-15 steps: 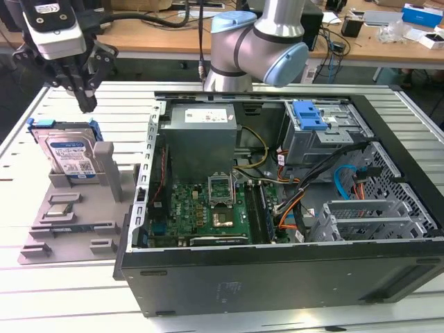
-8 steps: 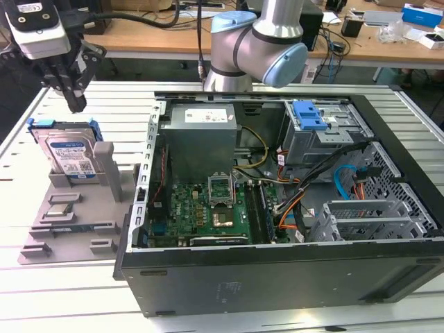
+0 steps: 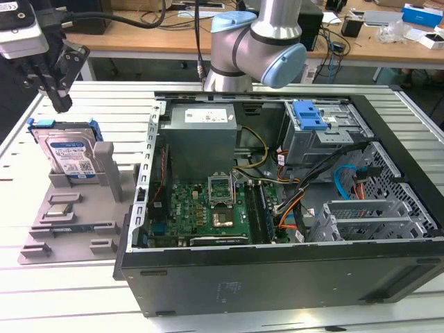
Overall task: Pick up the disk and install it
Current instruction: 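Reach for the disk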
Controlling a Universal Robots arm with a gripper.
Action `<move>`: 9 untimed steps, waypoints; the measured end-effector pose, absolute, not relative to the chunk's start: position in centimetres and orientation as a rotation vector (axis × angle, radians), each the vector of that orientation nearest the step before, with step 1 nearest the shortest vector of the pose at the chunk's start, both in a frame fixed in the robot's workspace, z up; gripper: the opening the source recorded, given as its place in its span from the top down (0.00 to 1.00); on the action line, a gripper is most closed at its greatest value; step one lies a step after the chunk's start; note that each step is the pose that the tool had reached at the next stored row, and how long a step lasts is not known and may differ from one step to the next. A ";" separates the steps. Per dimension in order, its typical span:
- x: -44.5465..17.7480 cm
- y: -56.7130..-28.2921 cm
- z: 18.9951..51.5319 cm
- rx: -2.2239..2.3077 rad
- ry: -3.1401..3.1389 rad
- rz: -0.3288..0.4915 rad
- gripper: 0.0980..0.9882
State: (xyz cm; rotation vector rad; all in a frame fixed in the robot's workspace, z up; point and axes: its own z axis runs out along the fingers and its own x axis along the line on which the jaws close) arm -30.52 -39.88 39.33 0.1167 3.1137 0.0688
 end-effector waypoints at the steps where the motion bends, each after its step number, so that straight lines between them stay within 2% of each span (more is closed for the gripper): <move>1: -30.7 -39.9 39.3 0.117 3.114 0.069 0.99; 9: -32.8 -39.9 39.3 0.117 3.114 0.069 0.99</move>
